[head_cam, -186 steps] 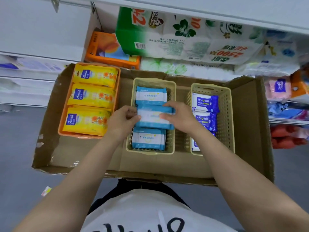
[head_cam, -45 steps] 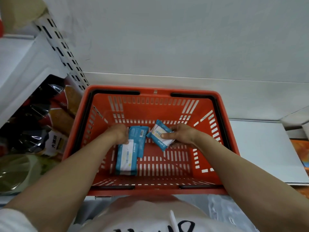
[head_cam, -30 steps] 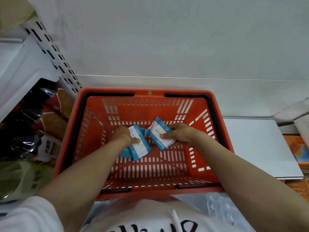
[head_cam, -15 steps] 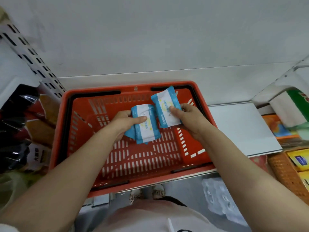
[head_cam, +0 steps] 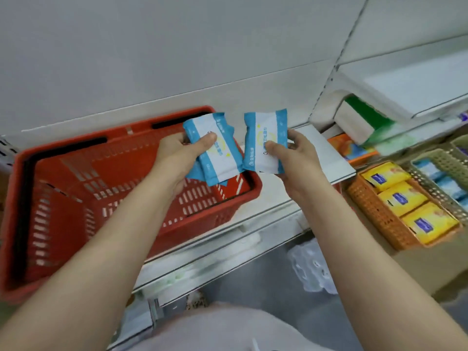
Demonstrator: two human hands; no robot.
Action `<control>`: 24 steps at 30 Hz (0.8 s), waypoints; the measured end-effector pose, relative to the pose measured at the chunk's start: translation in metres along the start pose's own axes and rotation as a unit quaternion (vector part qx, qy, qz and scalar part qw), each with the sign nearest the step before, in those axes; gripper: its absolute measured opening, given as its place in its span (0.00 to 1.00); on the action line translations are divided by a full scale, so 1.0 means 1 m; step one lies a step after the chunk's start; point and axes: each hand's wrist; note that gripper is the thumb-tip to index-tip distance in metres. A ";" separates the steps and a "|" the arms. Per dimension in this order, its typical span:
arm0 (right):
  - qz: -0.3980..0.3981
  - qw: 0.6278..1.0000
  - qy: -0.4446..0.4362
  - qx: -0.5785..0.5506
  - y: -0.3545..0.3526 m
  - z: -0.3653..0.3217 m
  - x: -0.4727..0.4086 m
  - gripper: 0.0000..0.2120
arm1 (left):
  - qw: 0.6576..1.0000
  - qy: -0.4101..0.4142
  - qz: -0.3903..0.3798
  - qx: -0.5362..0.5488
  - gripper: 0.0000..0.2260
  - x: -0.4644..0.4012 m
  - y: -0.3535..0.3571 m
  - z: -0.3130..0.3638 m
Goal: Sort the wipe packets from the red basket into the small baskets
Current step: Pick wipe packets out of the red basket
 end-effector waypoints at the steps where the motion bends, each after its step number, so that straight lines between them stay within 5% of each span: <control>1: 0.018 1.000 0.000 -0.002 -0.025 -0.004 0.005 0.17 | 1.000 0.011 -0.007 -0.003 0.07 0.010 0.021 0.001; 4: 0.064 0.998 -0.012 0.023 -0.107 -0.012 0.025 0.10 | 0.999 0.030 -0.030 -0.029 0.09 0.044 0.092 -0.007; 9: 0.158 0.986 -0.037 0.022 -0.259 -0.016 0.062 0.17 | 0.994 0.005 -0.095 -0.048 0.09 0.114 0.222 -0.048; 14: 0.218 0.975 -0.034 -0.003 -0.384 -0.014 0.086 0.42 | 0.988 -0.037 -0.141 -0.048 0.09 0.166 0.323 -0.084; 19: 0.285 0.959 -0.007 -0.006 -0.456 -0.009 0.070 0.16 | 0.982 -0.041 -0.174 -0.065 0.04 0.172 0.396 -0.102; 24: 0.327 0.945 0.015 0.013 -0.520 -0.006 0.026 0.11 | 0.978 -0.057 -0.181 -0.083 0.11 0.133 0.465 -0.131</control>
Point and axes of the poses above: each hand's wrist, its own x-axis away from the middle knuckle, its own y-axis out of the palm, z = x × y
